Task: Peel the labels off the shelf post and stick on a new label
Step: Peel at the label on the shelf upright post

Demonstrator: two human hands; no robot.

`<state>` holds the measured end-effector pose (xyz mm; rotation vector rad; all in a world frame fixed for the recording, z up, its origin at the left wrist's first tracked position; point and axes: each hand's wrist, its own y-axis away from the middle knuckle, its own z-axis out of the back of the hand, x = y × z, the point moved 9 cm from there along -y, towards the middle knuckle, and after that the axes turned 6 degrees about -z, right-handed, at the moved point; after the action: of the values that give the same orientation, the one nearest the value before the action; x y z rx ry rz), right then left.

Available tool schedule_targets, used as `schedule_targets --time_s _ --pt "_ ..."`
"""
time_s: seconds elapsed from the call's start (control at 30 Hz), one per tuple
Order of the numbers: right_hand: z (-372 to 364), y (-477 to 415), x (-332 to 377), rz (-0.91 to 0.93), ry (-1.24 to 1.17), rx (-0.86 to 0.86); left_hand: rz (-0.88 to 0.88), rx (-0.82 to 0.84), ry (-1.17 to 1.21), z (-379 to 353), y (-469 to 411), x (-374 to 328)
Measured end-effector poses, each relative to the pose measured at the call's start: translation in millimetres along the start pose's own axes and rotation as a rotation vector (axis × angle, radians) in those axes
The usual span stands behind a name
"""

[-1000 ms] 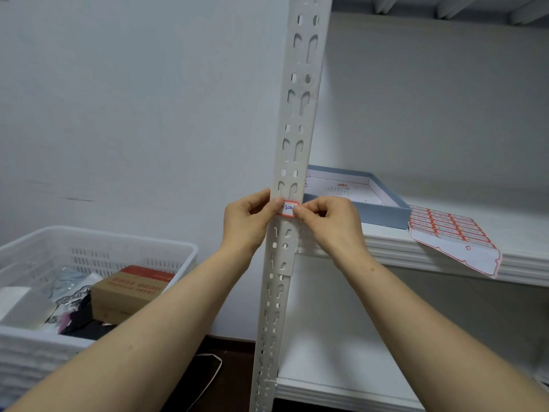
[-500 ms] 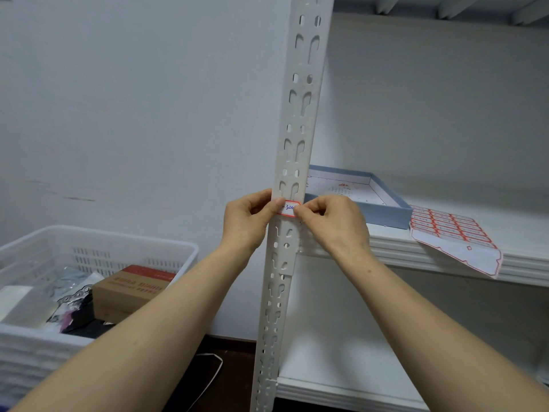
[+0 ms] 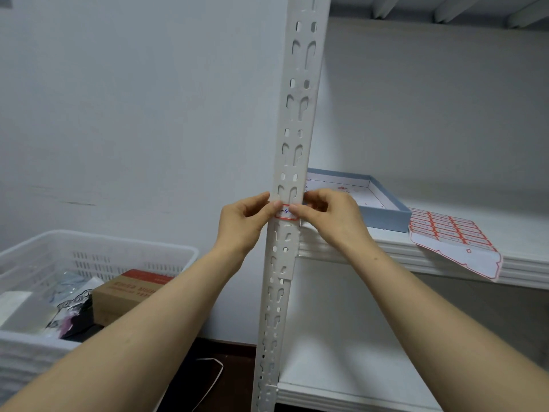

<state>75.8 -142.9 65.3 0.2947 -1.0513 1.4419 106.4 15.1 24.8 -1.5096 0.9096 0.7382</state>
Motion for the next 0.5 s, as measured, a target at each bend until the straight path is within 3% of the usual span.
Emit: schedule_targets --time_s 0.3,0.5 --pt "-9.1 -2.5 -6.5 0.023 -0.106 0.115 -0.056 0.097 -0.056 -3.1 2.2 -2.2" --pt "-11.7 -4.3 -1.3 0.075 -0.02 0.032 -0.125 0.129 -0.077 -9.1 3.6 -4.8"
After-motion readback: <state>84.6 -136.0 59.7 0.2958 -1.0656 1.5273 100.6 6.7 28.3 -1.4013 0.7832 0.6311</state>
